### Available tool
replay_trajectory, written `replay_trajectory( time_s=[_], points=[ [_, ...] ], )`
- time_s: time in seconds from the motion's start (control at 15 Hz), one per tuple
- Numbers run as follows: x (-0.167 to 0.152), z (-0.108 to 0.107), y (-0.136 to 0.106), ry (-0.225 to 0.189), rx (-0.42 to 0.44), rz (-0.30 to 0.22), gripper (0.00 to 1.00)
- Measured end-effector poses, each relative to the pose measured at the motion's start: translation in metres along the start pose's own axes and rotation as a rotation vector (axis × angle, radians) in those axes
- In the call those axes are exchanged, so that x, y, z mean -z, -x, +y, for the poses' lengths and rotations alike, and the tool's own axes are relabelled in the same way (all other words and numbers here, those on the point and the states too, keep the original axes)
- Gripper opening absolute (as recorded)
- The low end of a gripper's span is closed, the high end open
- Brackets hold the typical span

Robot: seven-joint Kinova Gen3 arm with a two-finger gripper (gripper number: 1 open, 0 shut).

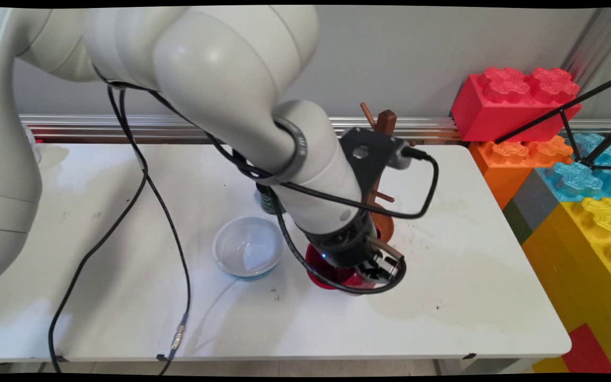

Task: Place the picked object on the table

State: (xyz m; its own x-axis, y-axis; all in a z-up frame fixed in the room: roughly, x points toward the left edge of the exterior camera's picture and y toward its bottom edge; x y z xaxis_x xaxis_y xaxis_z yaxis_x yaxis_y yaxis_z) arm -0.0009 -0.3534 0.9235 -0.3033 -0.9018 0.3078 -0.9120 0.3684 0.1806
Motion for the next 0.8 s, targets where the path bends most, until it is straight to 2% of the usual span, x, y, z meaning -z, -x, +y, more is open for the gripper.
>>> replay_trajectory(
  time_s=[0.33,0.8],
  points=[
    [-0.016,0.007,-0.007,-0.054,-0.025,-0.063,0.00],
    [-0.054,0.018,-0.022,-0.129,-0.036,-0.178,0.00]
  ],
)
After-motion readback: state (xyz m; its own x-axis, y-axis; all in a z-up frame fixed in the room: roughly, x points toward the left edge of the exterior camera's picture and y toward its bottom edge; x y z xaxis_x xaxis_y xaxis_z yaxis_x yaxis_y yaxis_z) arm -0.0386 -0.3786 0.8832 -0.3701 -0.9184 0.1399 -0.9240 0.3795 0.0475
